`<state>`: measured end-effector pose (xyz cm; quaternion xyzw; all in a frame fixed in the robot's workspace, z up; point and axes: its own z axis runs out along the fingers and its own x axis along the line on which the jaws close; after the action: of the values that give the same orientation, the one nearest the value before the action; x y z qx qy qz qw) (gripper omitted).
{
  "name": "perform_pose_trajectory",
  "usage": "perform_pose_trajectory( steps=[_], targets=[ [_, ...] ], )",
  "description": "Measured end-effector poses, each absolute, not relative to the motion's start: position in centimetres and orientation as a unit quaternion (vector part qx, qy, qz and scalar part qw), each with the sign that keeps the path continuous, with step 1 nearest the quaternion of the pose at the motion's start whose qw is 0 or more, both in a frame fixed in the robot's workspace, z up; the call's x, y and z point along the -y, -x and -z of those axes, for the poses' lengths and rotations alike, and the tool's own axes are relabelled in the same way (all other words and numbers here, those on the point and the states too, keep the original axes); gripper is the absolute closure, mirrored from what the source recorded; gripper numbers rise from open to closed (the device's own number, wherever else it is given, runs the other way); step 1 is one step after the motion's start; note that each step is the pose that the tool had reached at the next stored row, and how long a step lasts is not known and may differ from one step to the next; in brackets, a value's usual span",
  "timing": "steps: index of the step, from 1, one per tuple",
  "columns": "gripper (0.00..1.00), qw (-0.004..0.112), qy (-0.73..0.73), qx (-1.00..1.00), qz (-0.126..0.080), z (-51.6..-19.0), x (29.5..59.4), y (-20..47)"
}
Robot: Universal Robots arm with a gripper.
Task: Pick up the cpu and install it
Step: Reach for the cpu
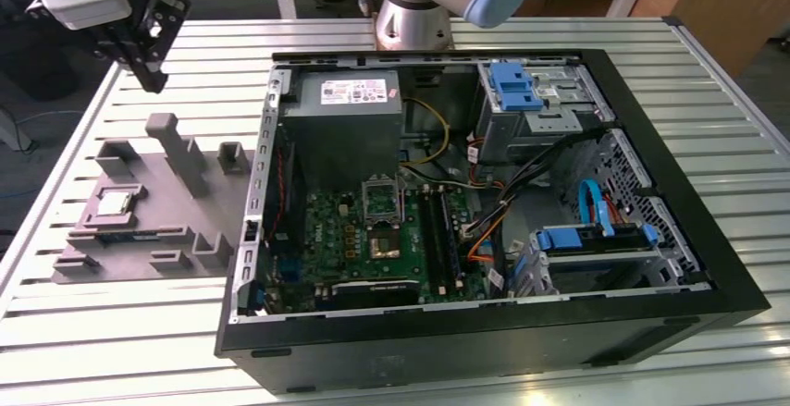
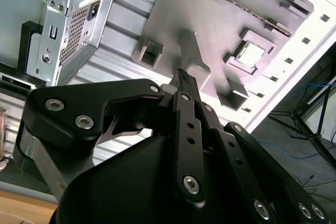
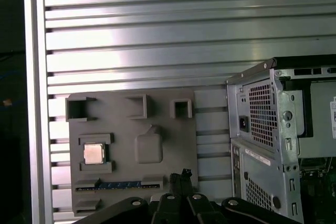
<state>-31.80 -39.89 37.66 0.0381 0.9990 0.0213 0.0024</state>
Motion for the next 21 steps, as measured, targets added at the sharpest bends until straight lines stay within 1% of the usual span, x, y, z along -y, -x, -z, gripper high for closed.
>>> perform_pose_trajectory(
  steps=[21],
  targets=[
    [0.89,0.002,-0.038,-0.999,-0.021,-37.5,39.9,33.7]
  ],
)
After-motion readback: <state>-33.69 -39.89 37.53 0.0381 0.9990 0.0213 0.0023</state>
